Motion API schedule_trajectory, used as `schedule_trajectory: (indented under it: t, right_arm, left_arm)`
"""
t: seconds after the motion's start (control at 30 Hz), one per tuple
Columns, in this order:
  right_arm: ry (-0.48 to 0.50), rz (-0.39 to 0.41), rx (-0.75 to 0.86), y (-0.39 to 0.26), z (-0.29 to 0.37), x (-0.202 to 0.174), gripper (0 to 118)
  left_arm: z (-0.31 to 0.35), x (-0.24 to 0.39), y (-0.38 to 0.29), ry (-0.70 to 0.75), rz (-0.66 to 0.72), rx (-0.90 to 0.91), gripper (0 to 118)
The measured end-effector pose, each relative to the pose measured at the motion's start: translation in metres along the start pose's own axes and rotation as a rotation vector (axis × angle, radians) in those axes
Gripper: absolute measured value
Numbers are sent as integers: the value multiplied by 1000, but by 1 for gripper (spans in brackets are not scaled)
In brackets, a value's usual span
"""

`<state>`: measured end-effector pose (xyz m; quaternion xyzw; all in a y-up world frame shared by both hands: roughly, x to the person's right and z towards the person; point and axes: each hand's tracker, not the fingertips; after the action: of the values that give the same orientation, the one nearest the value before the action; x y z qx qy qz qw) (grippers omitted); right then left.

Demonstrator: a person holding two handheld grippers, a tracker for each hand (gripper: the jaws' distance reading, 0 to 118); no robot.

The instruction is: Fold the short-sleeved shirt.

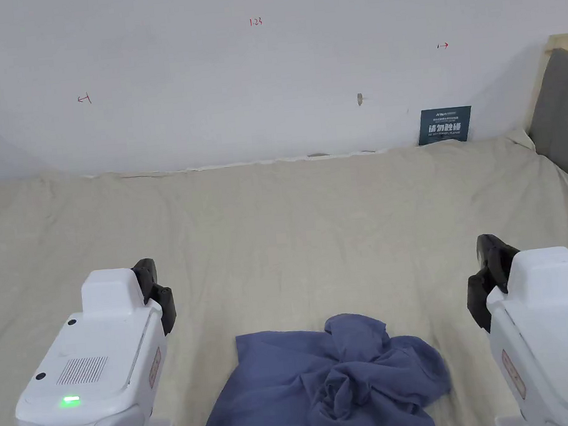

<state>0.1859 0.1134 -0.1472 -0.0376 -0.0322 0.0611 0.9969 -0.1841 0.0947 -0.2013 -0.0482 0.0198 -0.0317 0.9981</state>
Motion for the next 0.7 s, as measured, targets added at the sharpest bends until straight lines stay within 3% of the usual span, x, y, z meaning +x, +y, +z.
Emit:
schedule_trajectory:
  t: [0.33, 0.5, 0.6, 0.63, 0.67, 0.7]
  right_arm:
    - [-4, 1, -32, -12, -4, 4, 2]
    - [2, 4, -62, -23, -7, 5, 2]
    - [1, 4, -79, -30, -8, 6, 2]
    - [1, 2, -84, -32, -9, 7, 2]
    - [0, -1, -92, -34, -9, 8, 2]
    - [0, -3, -98, -36, -10, 8, 2]
  left_arm:
    - [-38, -1, -61, -103, 105, -564, 0]
    - [-35, 10, -120, -147, 157, -729, 1]
    - [-33, 16, -146, -153, 159, -777, 16]
    - [-34, 17, -151, -152, 157, -788, 16]
    - [-34, 18, -157, -140, 162, -794, 33]
    - [-35, 19, -162, -129, 165, -807, 65]
